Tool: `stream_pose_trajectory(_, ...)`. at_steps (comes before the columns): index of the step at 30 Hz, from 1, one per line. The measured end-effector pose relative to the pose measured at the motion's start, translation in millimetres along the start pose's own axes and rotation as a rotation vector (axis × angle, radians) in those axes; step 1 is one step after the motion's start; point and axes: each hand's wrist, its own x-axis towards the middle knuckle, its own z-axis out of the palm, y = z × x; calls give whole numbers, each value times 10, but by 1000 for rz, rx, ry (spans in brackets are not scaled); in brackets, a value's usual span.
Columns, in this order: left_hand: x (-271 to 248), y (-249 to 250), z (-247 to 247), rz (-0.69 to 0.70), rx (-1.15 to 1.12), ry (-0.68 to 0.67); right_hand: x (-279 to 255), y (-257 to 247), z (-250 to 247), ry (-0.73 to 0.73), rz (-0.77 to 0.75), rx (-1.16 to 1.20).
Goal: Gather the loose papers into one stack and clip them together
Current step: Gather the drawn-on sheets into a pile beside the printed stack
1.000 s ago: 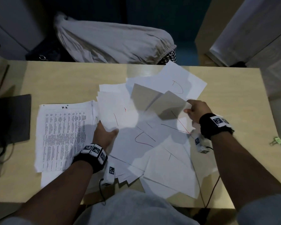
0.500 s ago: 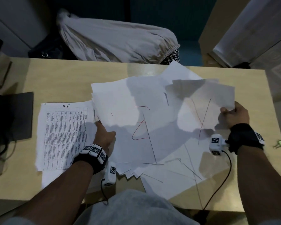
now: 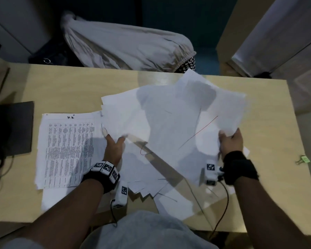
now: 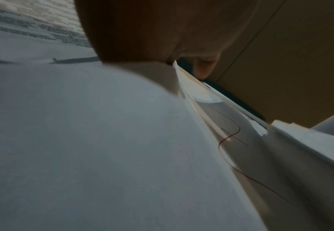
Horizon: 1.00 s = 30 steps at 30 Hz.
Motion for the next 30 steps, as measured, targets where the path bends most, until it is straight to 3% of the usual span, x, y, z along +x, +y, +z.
stream_pose_trajectory(3,-13,-44,-2,32,48,-15,-248,178,210,-158,56,-59)
stream_pose_trajectory(6,6,-61,11,62,182,5,-294,218,219,-280,8,-304)
stream_pose_trajectory(11,50,-47,32,36,213,-13,-56,112,3,-178,26,-448)
stream_pose_trajectory(16,75,-60,38,49,240,-52,51,-27,25,-279,157,-430)
stream_pose_trajectory(20,33,-51,29,77,219,-39,-20,-76,299,-275,237,-385)
stream_pose_trajectory(23,26,-77,27,109,174,-21,-49,-144,433,-333,184,-480)
stream_pose_trajectory(30,22,-80,12,123,122,-41,-3,-245,346,-302,-115,-684)
